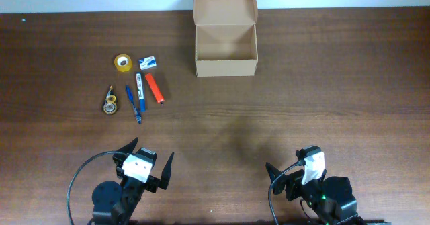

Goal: Pack container

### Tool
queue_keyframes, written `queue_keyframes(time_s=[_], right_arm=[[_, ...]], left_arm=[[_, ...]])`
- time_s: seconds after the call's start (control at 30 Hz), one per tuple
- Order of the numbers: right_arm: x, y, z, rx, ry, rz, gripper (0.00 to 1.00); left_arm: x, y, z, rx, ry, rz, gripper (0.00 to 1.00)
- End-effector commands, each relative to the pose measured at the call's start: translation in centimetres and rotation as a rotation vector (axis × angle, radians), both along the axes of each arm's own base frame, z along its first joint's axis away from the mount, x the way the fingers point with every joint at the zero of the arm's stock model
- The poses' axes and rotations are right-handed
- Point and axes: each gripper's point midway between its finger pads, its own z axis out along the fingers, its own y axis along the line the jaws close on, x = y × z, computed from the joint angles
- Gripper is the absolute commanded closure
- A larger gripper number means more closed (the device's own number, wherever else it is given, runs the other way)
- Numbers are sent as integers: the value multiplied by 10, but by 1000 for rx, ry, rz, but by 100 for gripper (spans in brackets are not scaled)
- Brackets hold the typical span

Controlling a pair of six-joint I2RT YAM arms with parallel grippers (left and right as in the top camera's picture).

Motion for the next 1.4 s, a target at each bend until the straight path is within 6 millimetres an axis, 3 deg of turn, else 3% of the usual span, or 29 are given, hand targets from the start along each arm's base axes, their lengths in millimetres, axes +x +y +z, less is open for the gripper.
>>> queue_keyframes(time_s=[0.0,1.37], right_arm=[[-1,3,0,11,-4,11,1],[-1,3,0,11,-4,11,1]], left_arm=[[1,3,0,16,-12,10,0],[1,3,0,16,-12,10,0]])
